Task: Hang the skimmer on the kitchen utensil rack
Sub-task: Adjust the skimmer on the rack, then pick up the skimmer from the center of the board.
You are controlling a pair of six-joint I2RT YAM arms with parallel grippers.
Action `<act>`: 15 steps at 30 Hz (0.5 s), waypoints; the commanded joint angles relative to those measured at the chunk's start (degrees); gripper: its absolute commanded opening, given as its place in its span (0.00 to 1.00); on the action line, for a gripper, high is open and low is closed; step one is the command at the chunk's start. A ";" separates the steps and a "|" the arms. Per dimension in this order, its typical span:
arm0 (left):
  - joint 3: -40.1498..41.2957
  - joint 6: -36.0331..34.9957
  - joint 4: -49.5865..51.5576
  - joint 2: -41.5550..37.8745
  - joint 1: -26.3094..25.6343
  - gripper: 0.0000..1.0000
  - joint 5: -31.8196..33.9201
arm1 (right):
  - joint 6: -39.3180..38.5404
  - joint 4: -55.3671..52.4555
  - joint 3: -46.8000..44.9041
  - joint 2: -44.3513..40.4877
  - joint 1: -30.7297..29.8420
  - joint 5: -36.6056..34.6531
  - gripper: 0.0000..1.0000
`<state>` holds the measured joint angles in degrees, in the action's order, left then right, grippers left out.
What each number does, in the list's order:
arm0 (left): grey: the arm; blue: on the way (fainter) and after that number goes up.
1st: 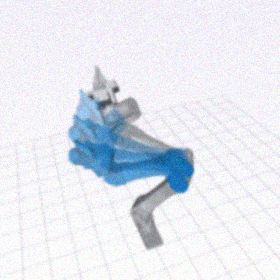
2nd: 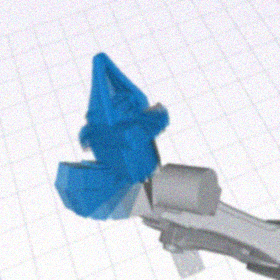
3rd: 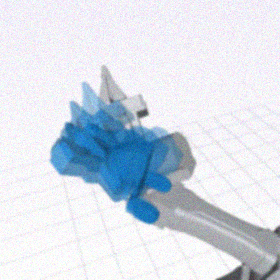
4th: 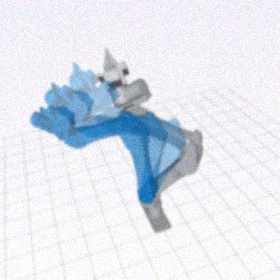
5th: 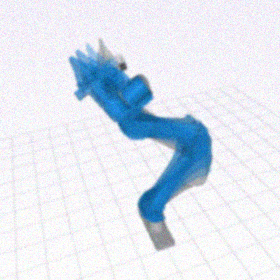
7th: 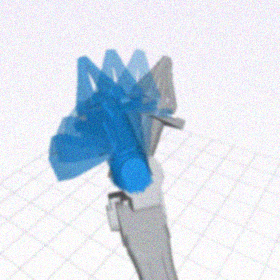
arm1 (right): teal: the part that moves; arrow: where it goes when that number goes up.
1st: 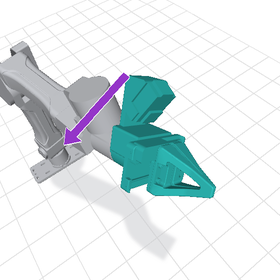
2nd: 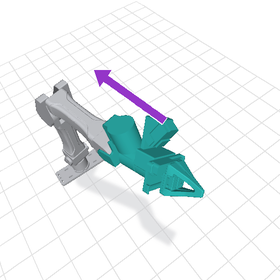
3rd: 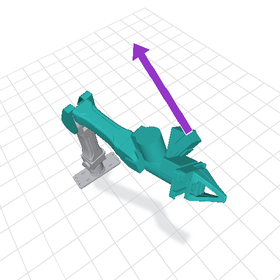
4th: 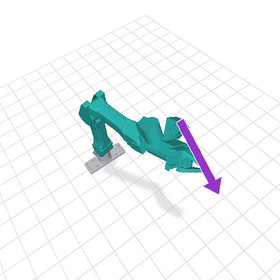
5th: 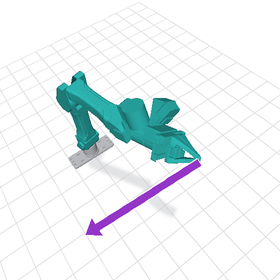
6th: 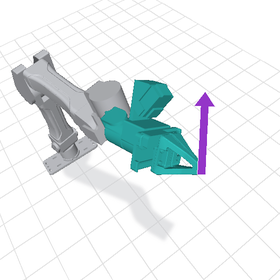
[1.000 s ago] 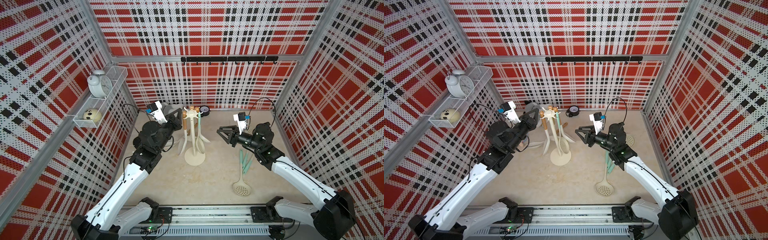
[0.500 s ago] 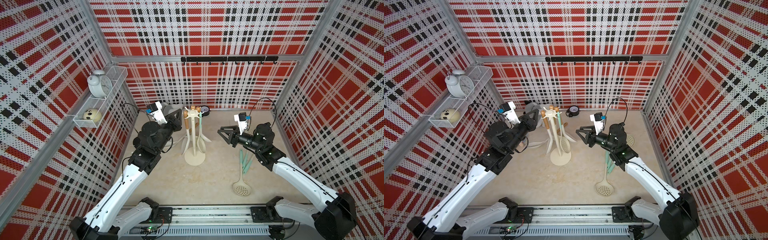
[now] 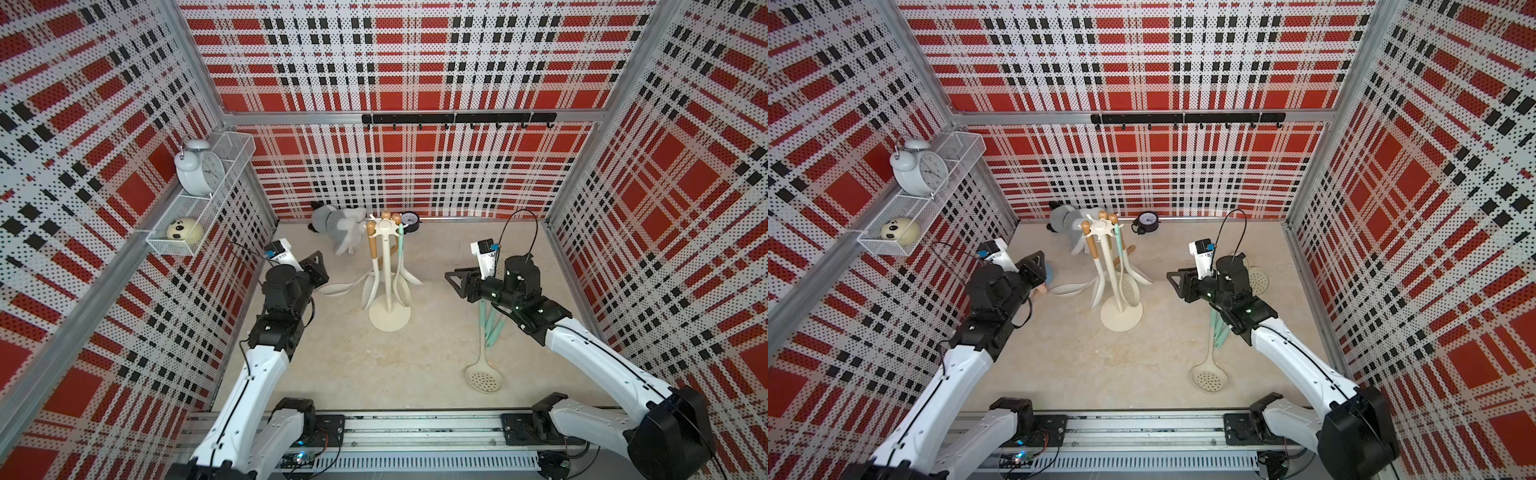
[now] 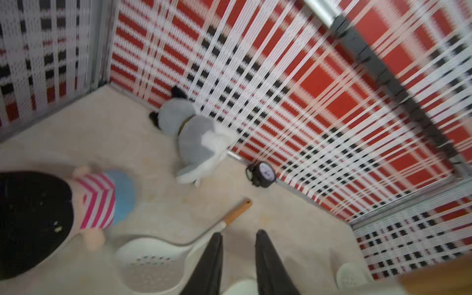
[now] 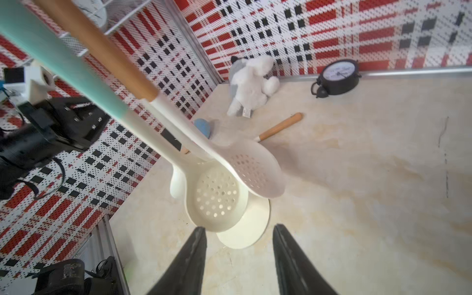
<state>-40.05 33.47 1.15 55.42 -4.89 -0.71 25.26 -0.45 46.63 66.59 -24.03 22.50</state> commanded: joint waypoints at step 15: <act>12.79 -4.93 -12.14 -15.06 -13.98 0.26 13.11 | -1.73 -24.15 1.84 7.85 14.30 -22.05 0.51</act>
<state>-28.12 31.62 -8.64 44.49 -15.35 8.47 24.93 -18.94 48.99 73.25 -10.22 3.25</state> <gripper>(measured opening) 0.257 0.504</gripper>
